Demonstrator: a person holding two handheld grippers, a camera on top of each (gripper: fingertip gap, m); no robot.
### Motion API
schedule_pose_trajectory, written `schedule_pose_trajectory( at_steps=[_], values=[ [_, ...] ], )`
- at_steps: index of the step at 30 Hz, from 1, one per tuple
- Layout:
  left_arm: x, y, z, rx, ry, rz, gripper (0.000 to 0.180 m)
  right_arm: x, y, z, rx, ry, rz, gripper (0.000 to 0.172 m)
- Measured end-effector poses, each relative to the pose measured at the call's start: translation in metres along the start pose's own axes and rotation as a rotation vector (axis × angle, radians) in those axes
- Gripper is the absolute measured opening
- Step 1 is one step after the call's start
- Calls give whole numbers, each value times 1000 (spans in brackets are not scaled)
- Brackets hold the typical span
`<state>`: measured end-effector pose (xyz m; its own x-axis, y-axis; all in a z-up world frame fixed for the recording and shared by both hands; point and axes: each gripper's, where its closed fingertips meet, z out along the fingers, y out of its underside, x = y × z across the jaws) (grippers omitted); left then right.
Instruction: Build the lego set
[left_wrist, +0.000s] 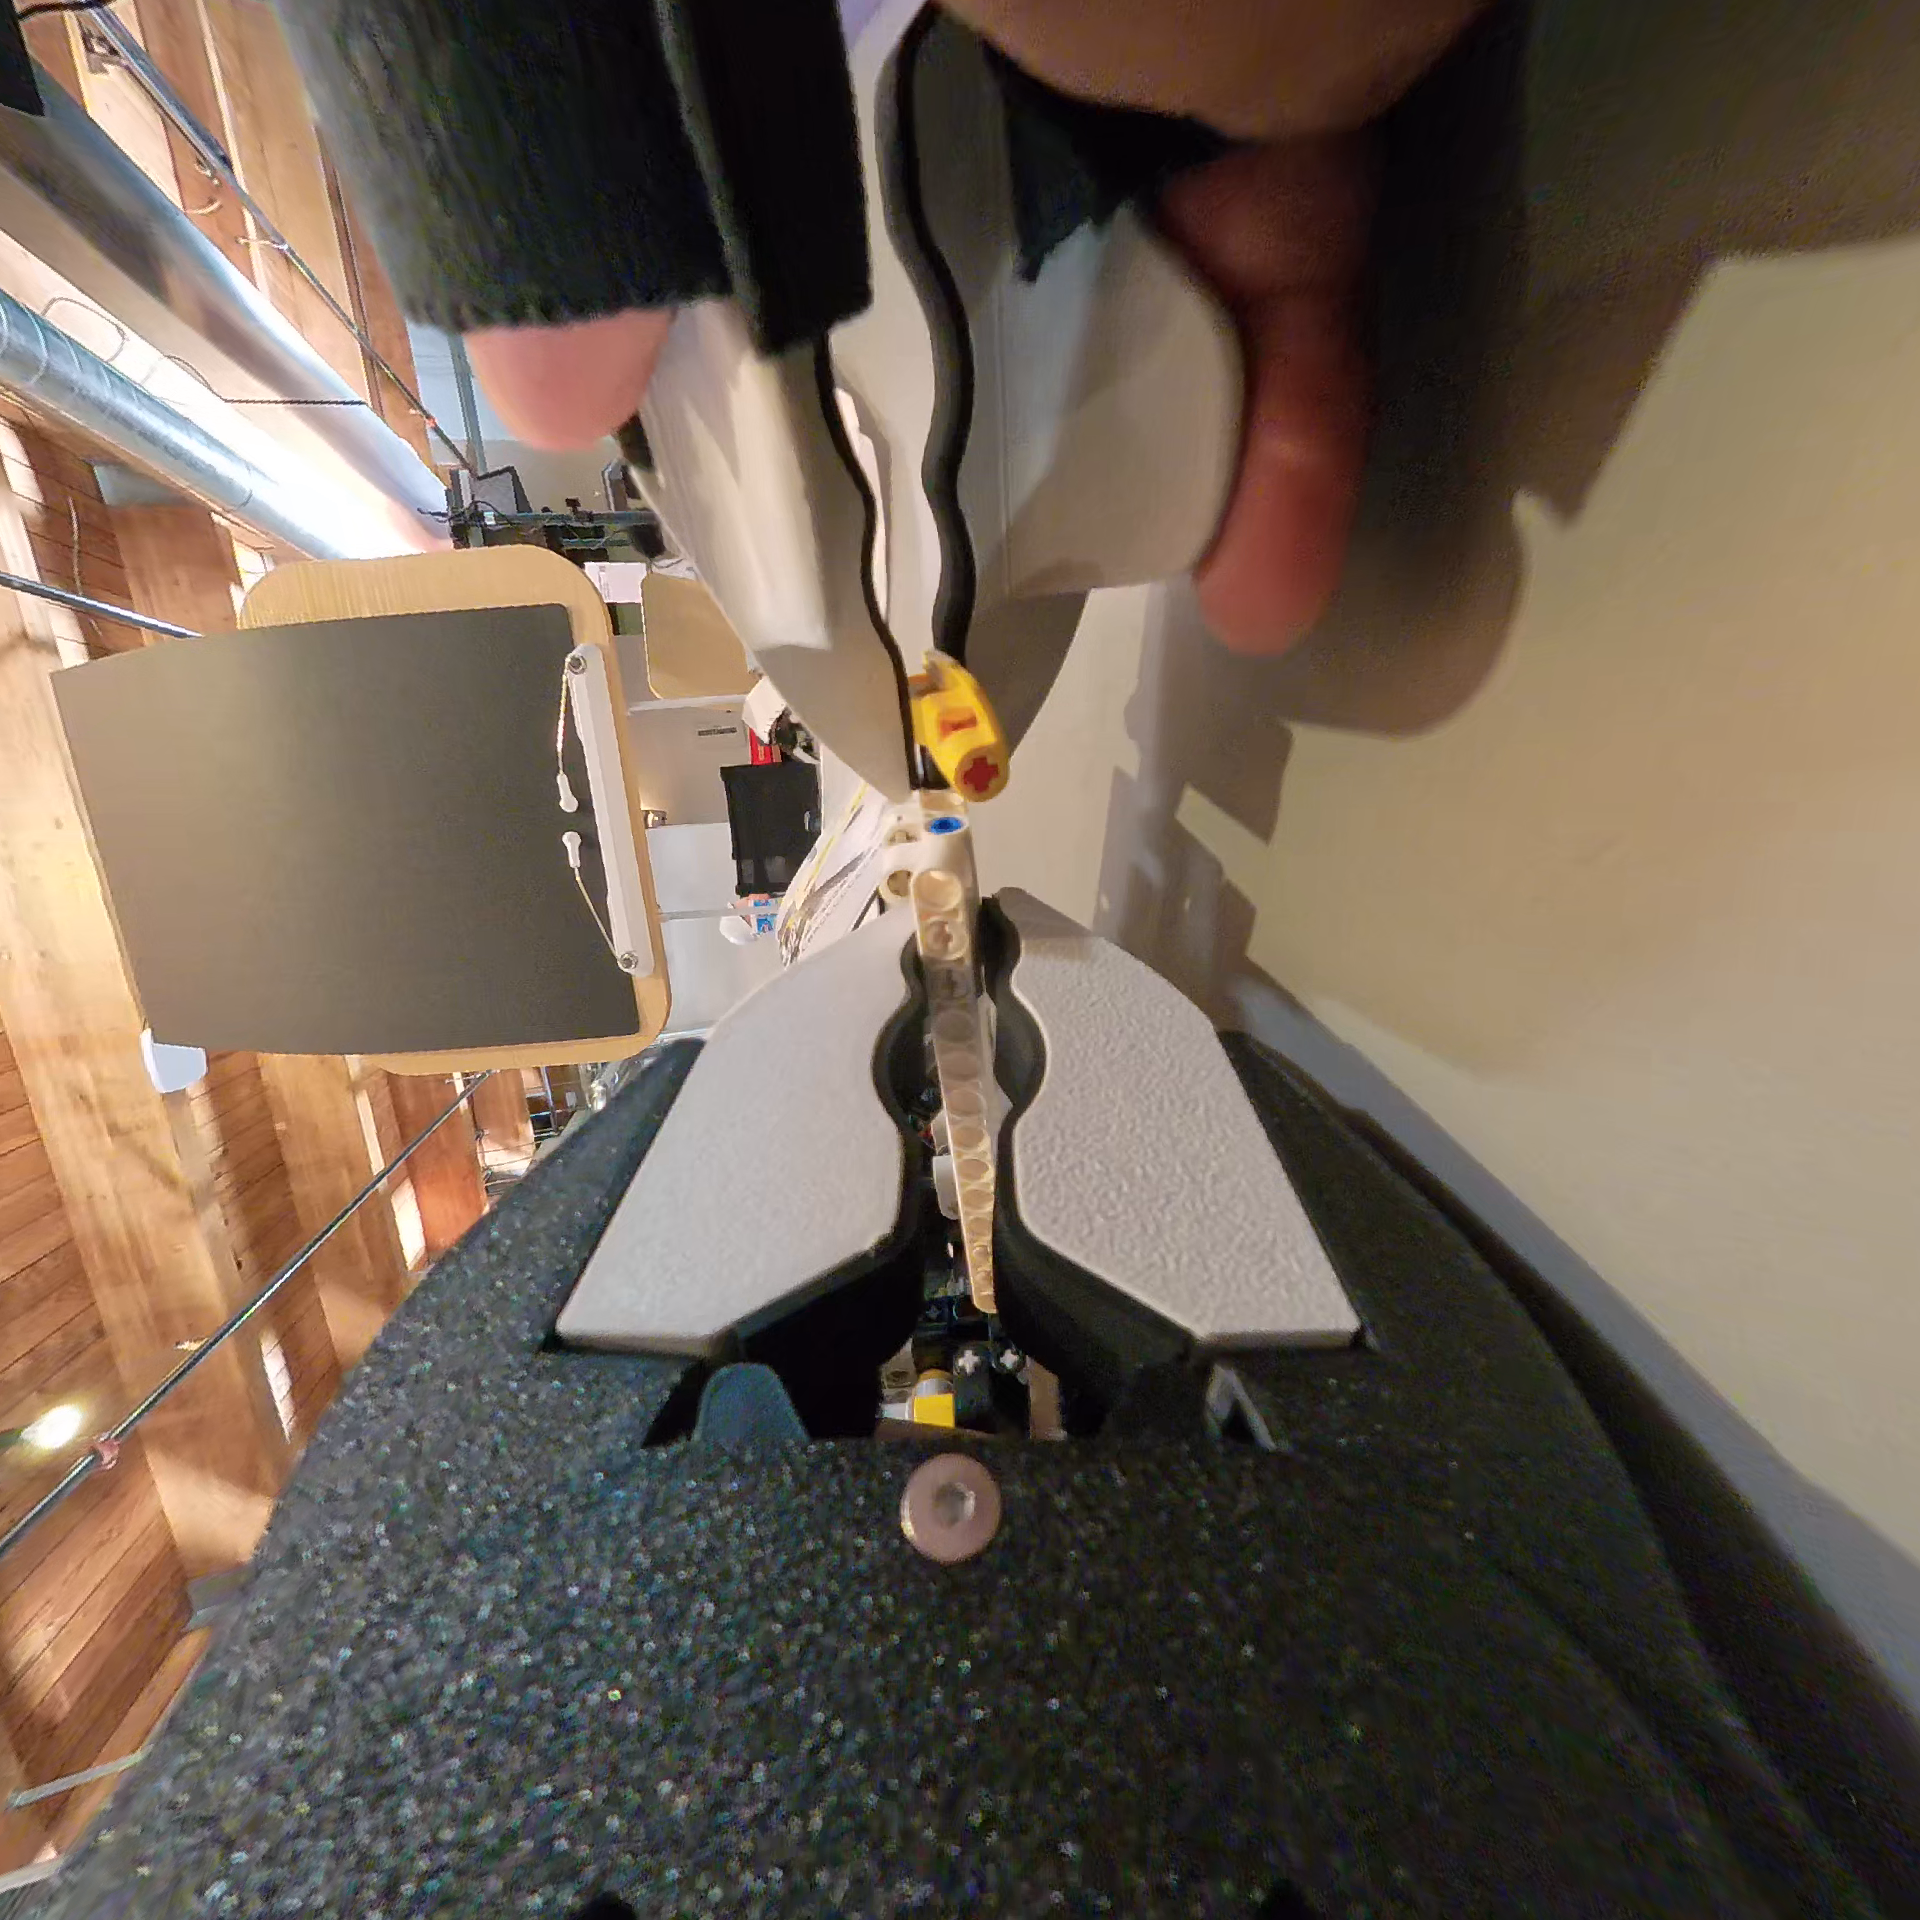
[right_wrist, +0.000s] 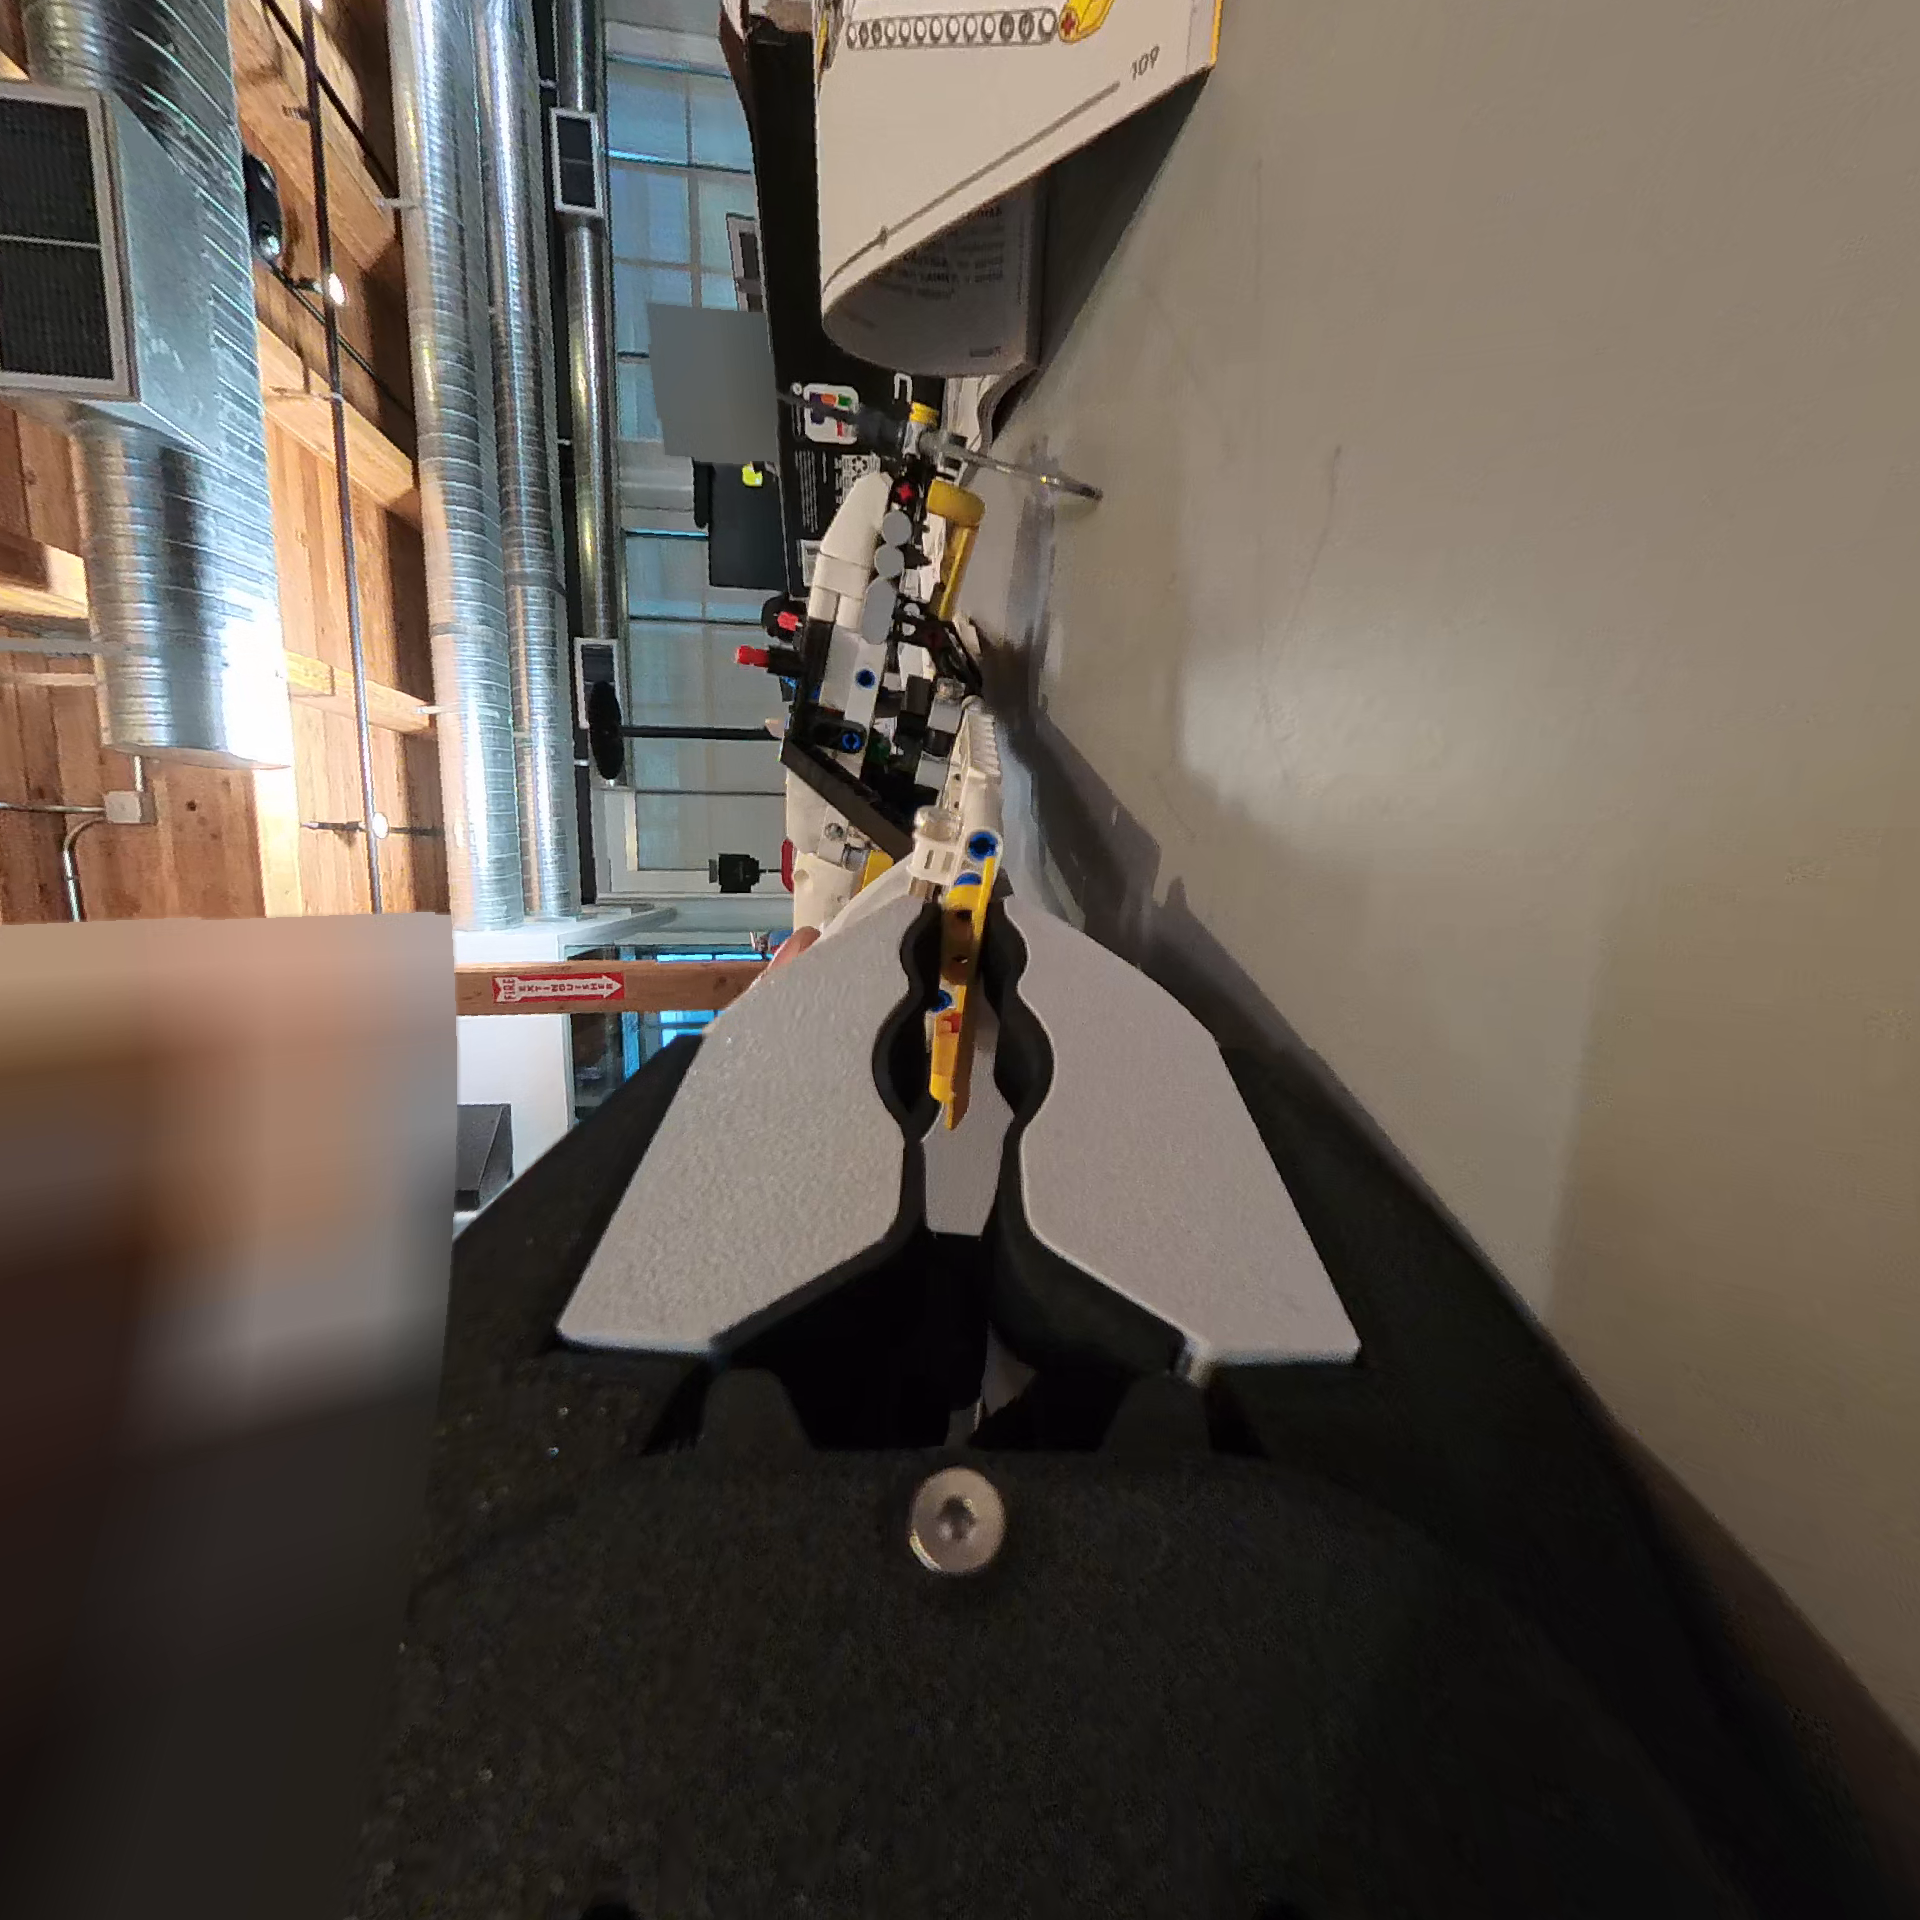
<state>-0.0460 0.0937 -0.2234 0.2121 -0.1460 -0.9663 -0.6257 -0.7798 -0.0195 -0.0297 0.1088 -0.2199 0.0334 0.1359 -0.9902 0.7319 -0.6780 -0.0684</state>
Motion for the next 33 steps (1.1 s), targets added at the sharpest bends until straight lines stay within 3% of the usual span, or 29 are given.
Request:
schedule_pose_trajectory(
  at_steps=[6, 13, 18, 33],
  values=[
    [1, -1, -2, -19, -4, 38, 5, 1, 0, 6, 45, 26, -9, 9],
    [0, 2, 0, -20, 17, -40, 7, 0, -2, 9, 33, 20, -10, 9],
    [2, 1, 1, -10, 33, -49, 7, -3, -1, 10, 24, -15, 5, 22],
    [-2, -3, -1, 15, 8, -55, 7, -9, 4, 5, -12, -67, 8, 28]
  ],
)
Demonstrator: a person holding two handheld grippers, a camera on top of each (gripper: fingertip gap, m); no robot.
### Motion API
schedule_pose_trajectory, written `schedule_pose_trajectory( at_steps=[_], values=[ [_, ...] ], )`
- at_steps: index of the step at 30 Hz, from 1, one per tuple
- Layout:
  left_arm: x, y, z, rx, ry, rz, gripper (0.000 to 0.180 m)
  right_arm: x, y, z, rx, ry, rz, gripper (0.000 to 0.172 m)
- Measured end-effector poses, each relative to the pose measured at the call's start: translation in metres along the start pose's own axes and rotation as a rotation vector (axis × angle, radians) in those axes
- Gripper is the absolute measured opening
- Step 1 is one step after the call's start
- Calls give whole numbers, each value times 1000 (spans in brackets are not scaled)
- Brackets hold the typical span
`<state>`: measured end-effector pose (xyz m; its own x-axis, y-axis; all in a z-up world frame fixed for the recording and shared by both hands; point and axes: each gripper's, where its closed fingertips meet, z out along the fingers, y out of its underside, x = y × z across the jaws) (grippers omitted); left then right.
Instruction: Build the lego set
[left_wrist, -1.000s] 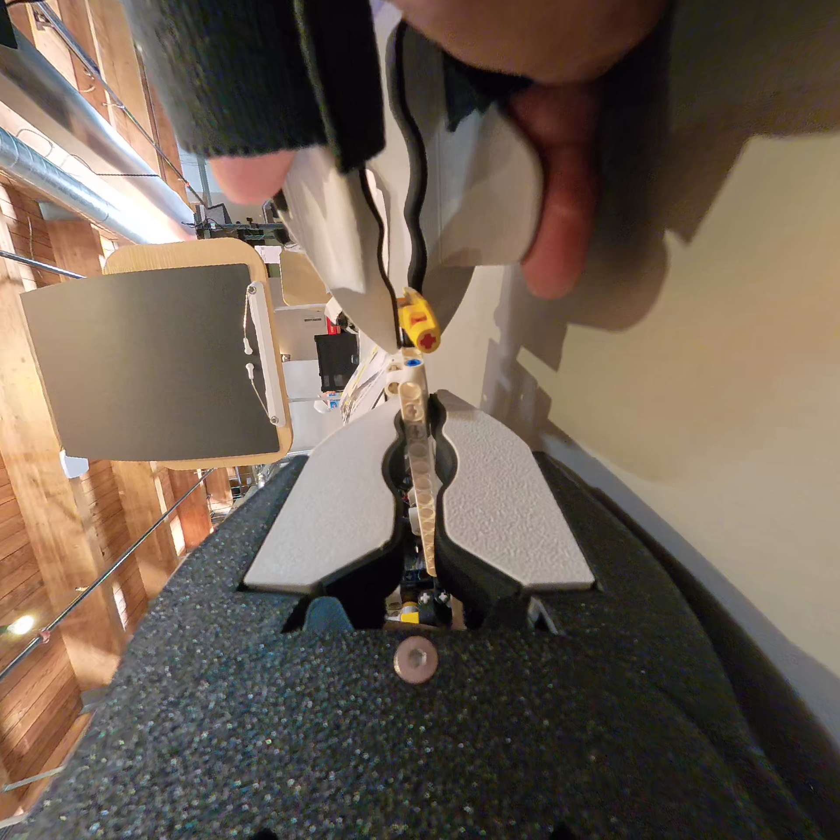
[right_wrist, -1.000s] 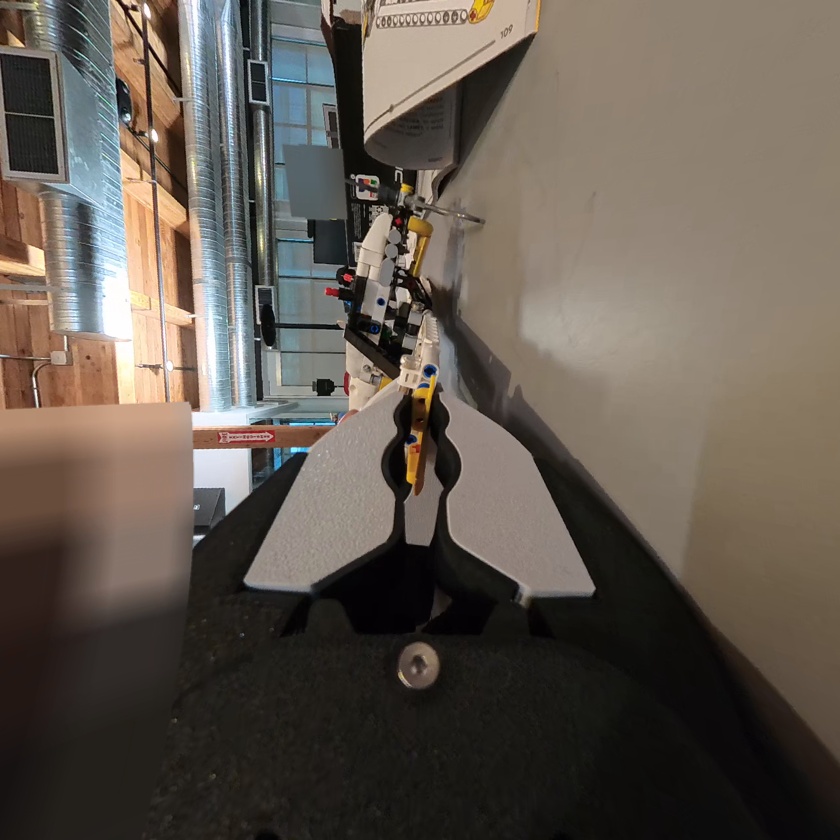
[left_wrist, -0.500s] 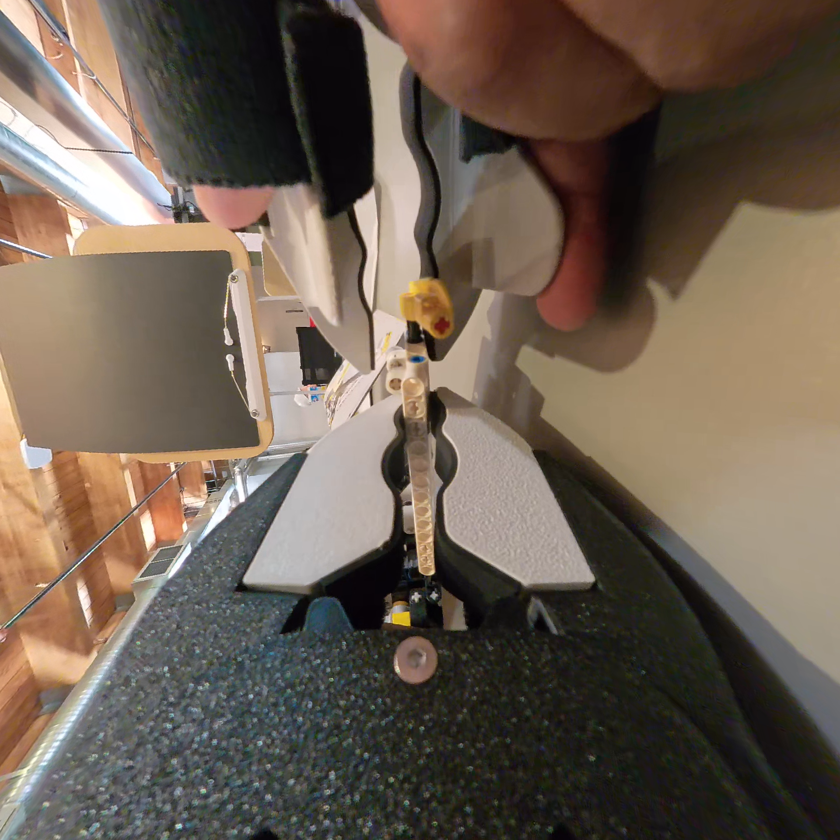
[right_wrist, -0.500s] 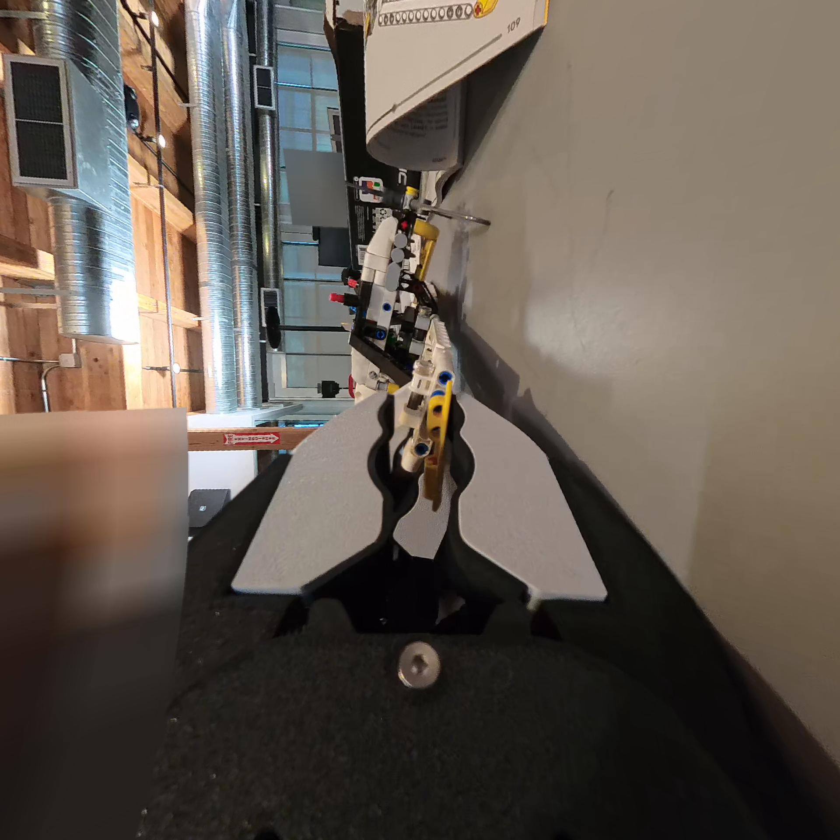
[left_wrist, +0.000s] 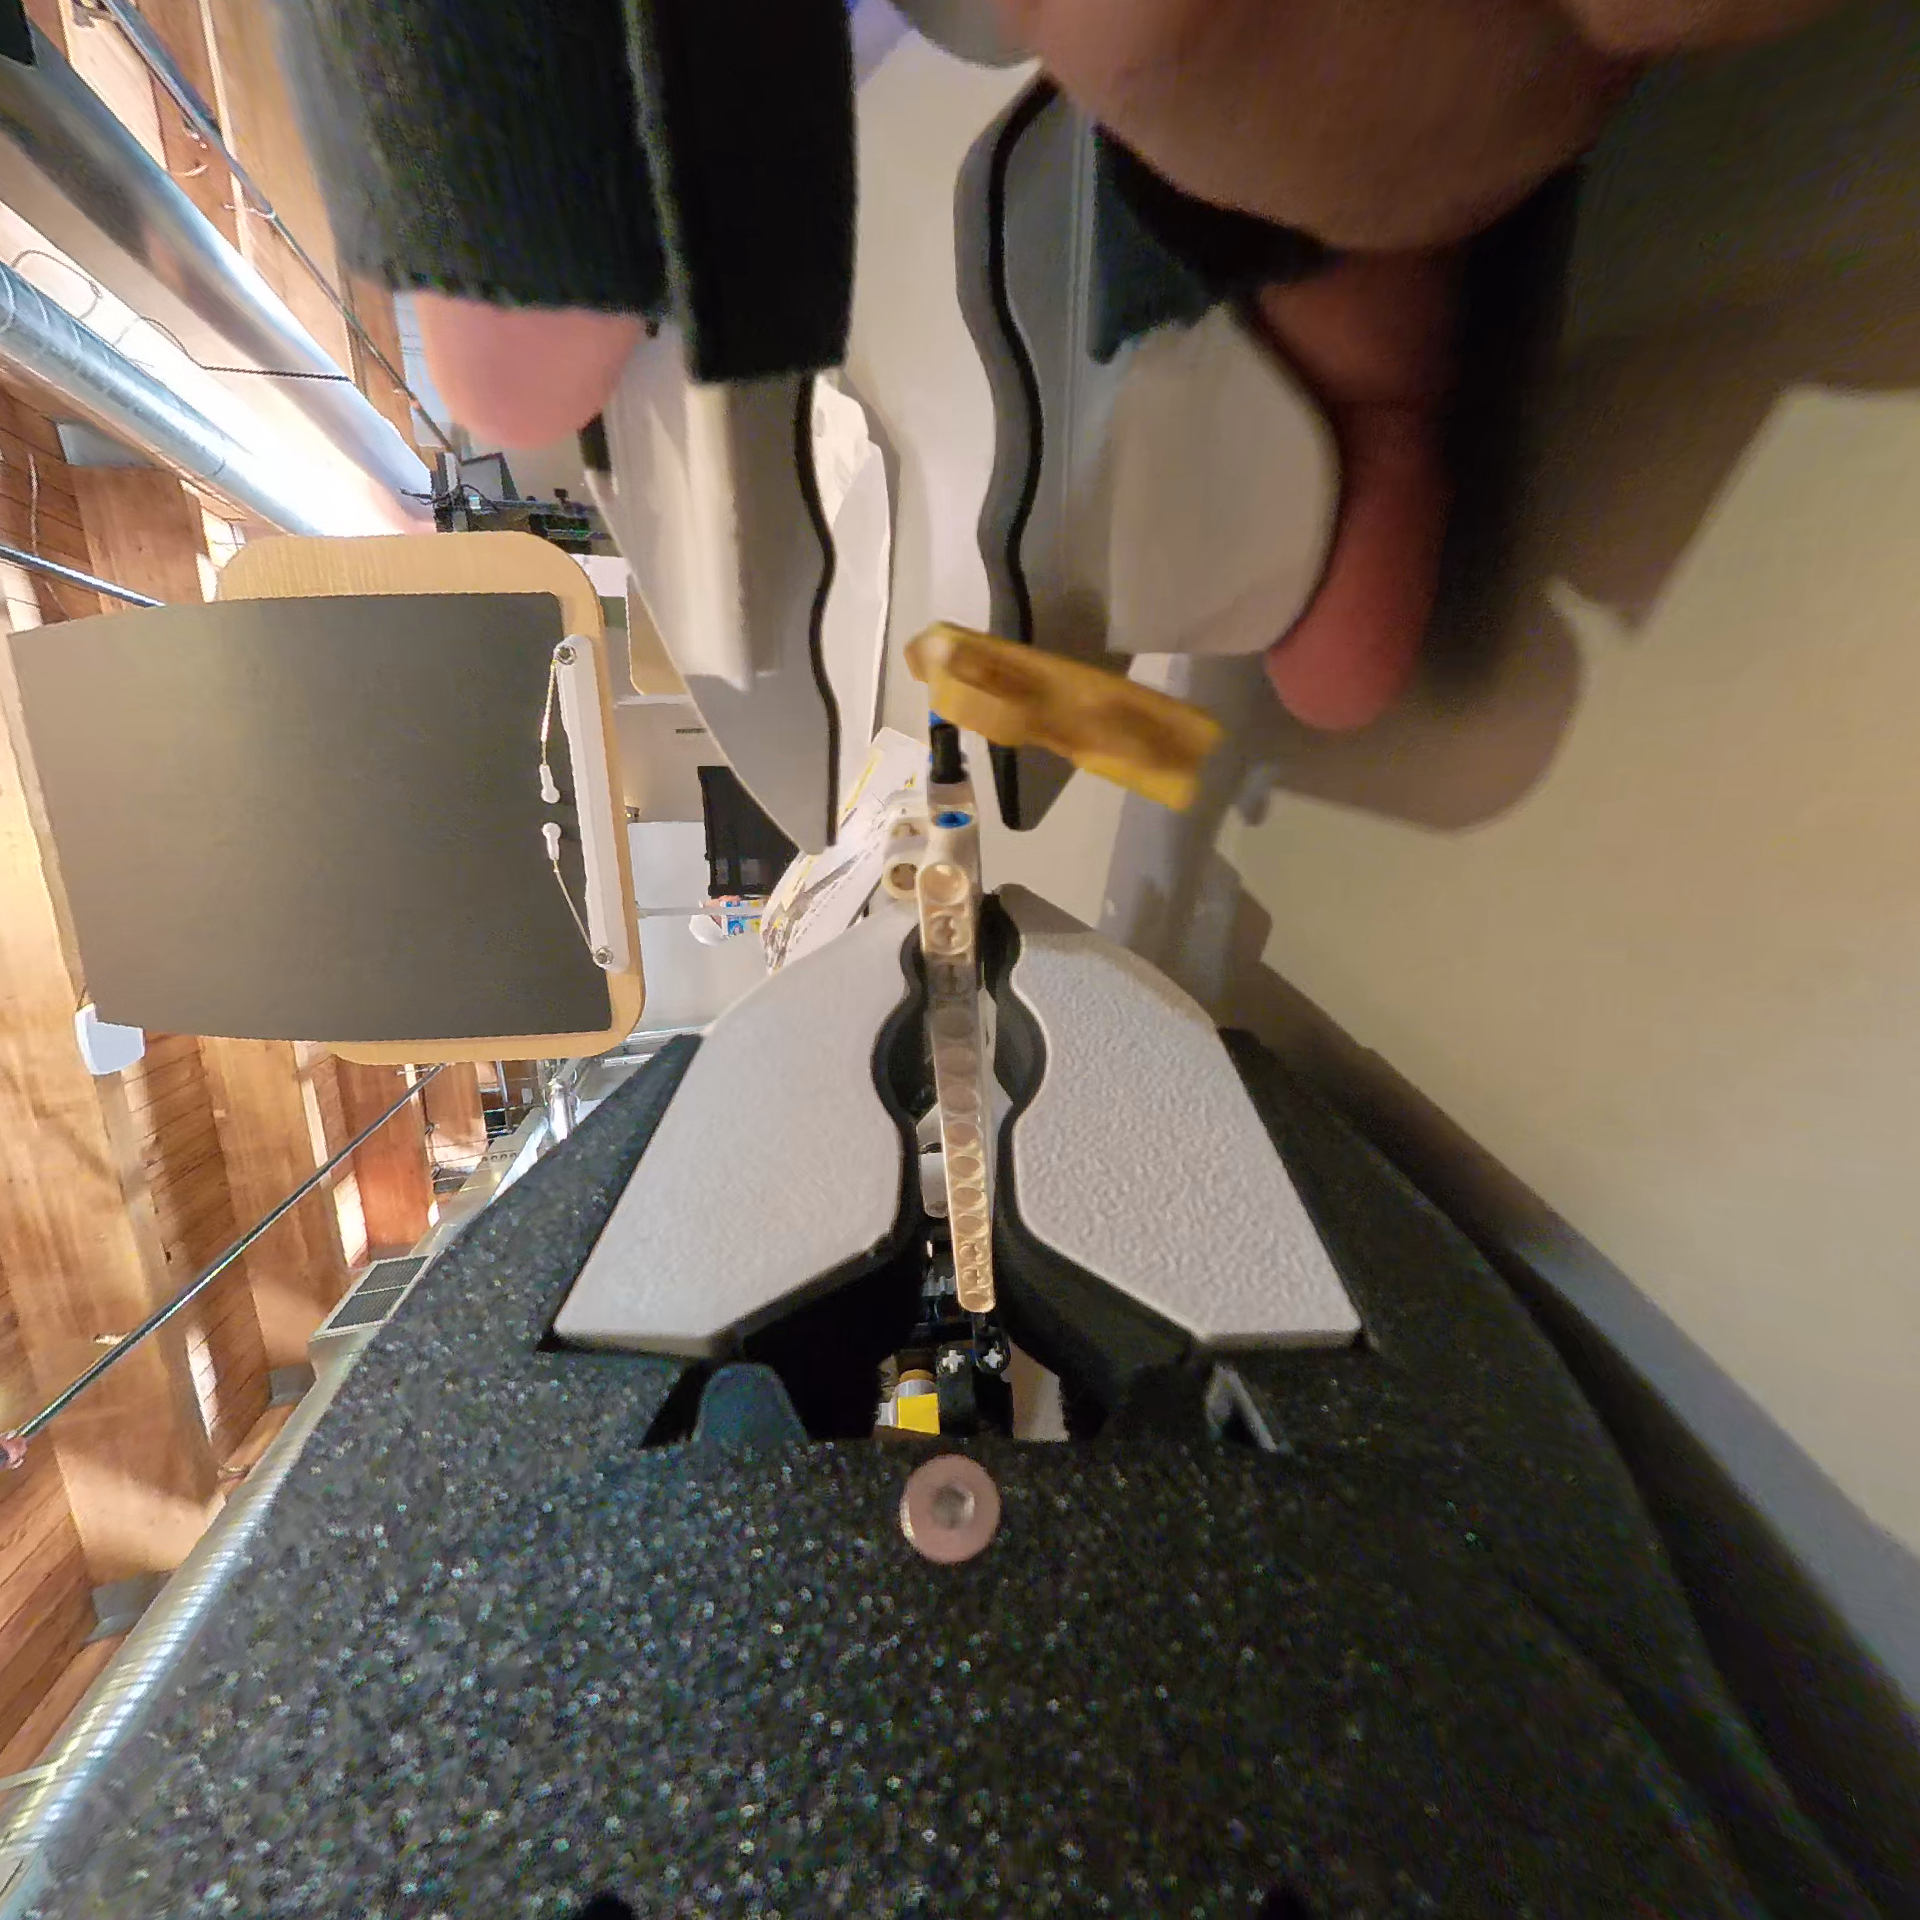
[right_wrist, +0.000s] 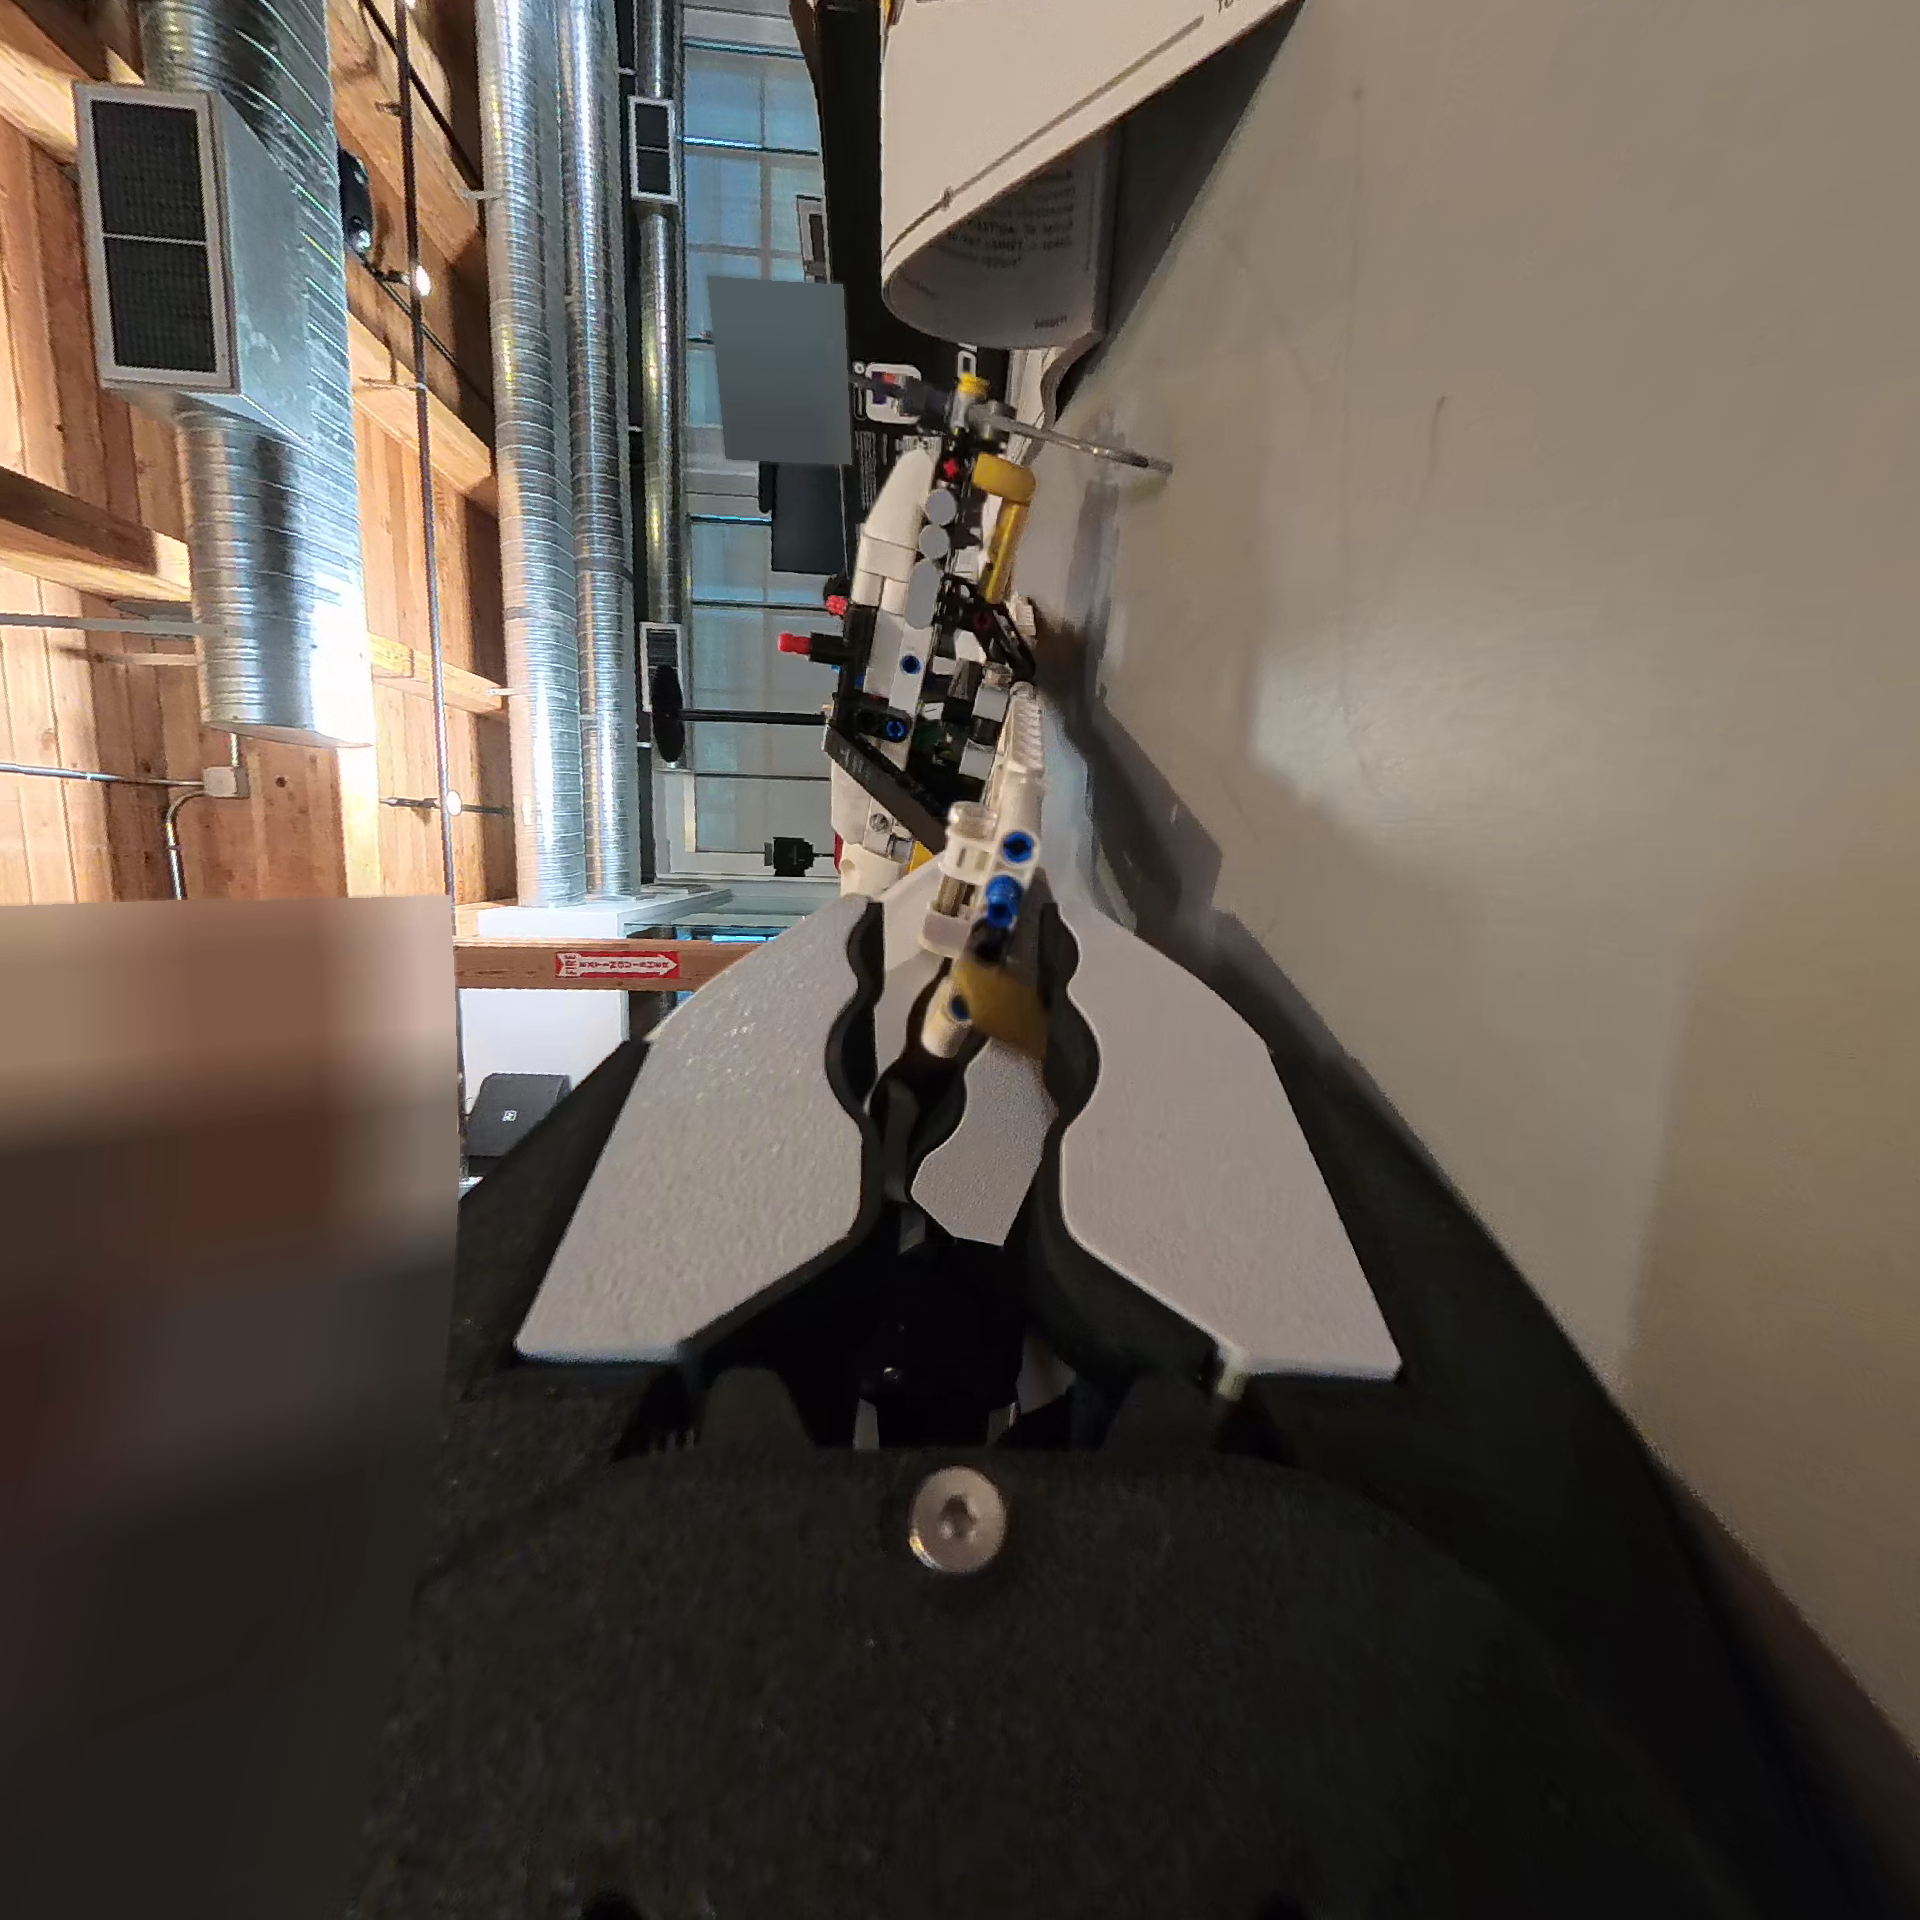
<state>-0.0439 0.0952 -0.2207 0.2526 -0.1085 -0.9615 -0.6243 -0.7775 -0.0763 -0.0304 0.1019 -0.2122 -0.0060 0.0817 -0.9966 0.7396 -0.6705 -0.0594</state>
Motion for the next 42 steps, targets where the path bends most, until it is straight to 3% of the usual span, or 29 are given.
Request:
schedule_pose_trajectory(
  at_steps=[10, 18, 23, 29, 34, 42],
  values=[
    [4, 2, 2, 1, 29, 4, 8, 0, -2, -3, -3, -2, -6, 29],
    [17, 7, -5, 84, 147, 129, 11, -6, -9, -21, -72, 7, -158, 28],
    [24, 10, -9, 66, 147, 178, 13, -5, -3, -31, -223, 65, -369, 27],
    [22, 12, -9, 76, 130, 144, 12, 8, 14, -31, -478, 205, -936, 21],
    [14, 13, -7, 97, 111, 47, 13, 16, 23, -26, -642, 221, -1113, 21],
    [17, 19, -5, 89, 132, 20, 13, 36, 24, -18, -821, 302, -1295, 22]
  ],
)
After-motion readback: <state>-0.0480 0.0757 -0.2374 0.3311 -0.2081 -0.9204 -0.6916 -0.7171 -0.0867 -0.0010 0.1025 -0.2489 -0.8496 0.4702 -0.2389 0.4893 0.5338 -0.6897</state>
